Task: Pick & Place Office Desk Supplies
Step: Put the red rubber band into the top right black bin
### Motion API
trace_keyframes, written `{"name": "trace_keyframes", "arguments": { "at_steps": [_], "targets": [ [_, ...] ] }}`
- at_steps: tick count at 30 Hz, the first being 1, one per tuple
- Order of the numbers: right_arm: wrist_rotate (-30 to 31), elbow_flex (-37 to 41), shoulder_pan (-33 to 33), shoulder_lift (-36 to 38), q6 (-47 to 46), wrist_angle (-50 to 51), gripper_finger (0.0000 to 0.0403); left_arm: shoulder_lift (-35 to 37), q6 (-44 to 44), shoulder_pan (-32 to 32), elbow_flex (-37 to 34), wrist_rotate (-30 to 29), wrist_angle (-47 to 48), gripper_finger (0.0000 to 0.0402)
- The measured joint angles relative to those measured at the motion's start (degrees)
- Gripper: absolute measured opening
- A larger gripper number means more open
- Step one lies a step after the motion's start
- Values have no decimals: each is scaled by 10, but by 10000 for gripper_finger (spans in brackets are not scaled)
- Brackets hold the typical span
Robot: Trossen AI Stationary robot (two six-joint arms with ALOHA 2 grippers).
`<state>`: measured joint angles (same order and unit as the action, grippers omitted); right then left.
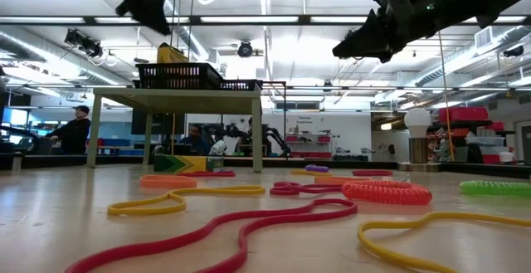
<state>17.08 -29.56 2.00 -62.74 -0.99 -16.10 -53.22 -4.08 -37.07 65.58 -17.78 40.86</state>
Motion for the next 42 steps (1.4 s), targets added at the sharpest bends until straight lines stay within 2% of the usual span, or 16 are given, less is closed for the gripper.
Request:
{"name": "trace_keyframes", "arguments": {
  "at_steps": [4, 9, 13, 17, 20, 23, 29, 34, 38, 42],
  "targets": [
    [0, 0, 0, 0, -7, 0, 11, 24, 1, 143, -53, -5, -71, 53],
    [0, 0, 0, 0, -22, 1, 11, 33, -11, 322, -165, -24, -249, 9],
    [1, 0, 1, 0, -33, 3, 11, 8, -33, 435, -266, -31, -431, 8],
    [1, 0, 2, 0, -51, 6, 11, -40, -65, 513, -355, -31, -622, 18],
    [13, 0, 13, 0, -57, 13, 11, -87, -57, 548, -399, -31, -722, 19],
    [47, 0, 37, 0, -57, 19, 11, -135, -40, 570, -420, -32, -780, 19],
    [101, 0, 97, 0, -61, 41, 11, -210, -28, 581, -424, -33, -807, 19],
    [132, 0, 152, -13, -156, 117, 13, -256, -10, 581, -424, -67, -866, 20],
    [151, 0, 199, -80, -223, 124, 31, -291, -10, 581, -424, -94, -907, 20],
    [143, -8, 225, -179, -240, 60, 64, -317, 3, 581, -424, -101, -940, 20]
  ]
}}
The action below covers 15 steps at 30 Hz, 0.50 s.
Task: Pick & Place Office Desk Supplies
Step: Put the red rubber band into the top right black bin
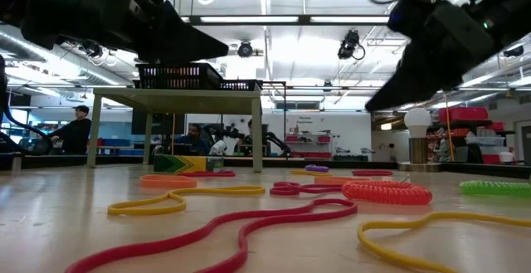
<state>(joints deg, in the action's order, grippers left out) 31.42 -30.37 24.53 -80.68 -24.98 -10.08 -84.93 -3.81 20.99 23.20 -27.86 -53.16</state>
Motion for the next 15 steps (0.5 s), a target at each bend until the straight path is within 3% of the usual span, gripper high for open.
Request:
{"name": "trace_keyframes", "arguments": {
  "at_steps": [4, 8, 15],
  "targets": [
    [-40, -60, 5, -87, 36, -7, 100, -10, 8, 0, 0, 0, -14, 20],
    [-93, -143, 0, -155, 129, 7, 130, -11, 10, 0, 0, -6, -9, 20],
    [-179, -276, -28, -244, 238, 126, 163, -11, 14, 0, 0, -6, -4, 20]
  ]
}}
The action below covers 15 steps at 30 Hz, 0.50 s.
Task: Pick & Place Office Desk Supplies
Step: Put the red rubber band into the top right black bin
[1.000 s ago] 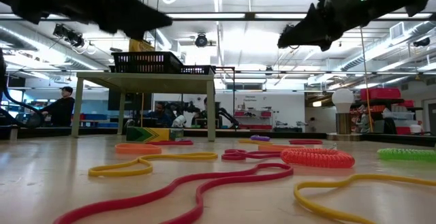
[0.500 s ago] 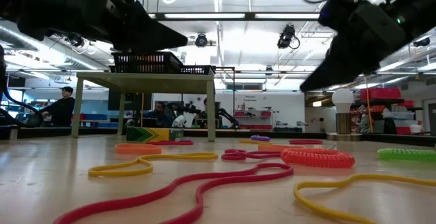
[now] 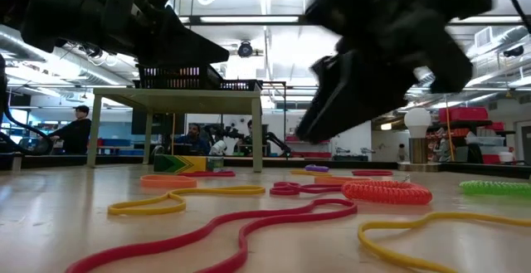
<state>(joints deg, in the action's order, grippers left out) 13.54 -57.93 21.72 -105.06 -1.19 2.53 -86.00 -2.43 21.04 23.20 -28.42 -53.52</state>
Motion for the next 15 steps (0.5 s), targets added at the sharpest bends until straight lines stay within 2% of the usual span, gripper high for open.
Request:
{"name": "trace_keyframes", "arguments": {
  "at_steps": [3, 10, 15],
  "targets": [
    [-36, -35, -15, -29, 24, 37, 164, 0, 0, 0, 0, 0, 0, 20],
    [-66, -66, -47, -71, 54, 90, 165, 0, 0, -1, 0, -4, -3, 20],
    [-84, -67, -59, -78, 60, 84, 144, 0, 0, -1, 0, -58, -9, 20]
  ]
}}
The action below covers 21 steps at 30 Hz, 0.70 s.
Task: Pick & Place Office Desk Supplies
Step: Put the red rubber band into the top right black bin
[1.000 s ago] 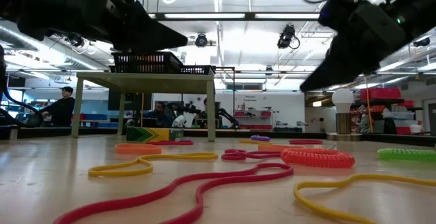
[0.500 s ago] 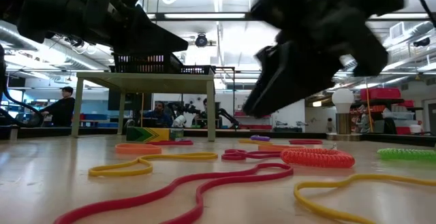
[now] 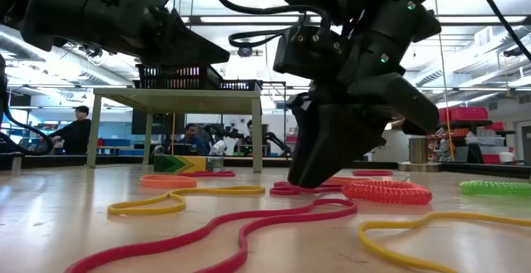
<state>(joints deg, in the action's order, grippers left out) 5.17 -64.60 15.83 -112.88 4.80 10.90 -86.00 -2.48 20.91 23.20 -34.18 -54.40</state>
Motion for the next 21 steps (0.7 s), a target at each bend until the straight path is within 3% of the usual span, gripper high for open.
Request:
{"name": "trace_keyframes", "arguments": {
  "at_steps": [4, 12, 21],
  "targets": [
    [-18, -1, -7, -7, 3, -5, 100, 0, -1, -1, 0, -49, -13, 20],
    [-7, 0, -8, -2, 11, -7, 10, 0, -1, 1, 0, -52, -21, 20],
    [81, 2, 22, 55, 21, 47, 4, 0, -1, 0, 0, -52, -19, 20]
  ]
}}
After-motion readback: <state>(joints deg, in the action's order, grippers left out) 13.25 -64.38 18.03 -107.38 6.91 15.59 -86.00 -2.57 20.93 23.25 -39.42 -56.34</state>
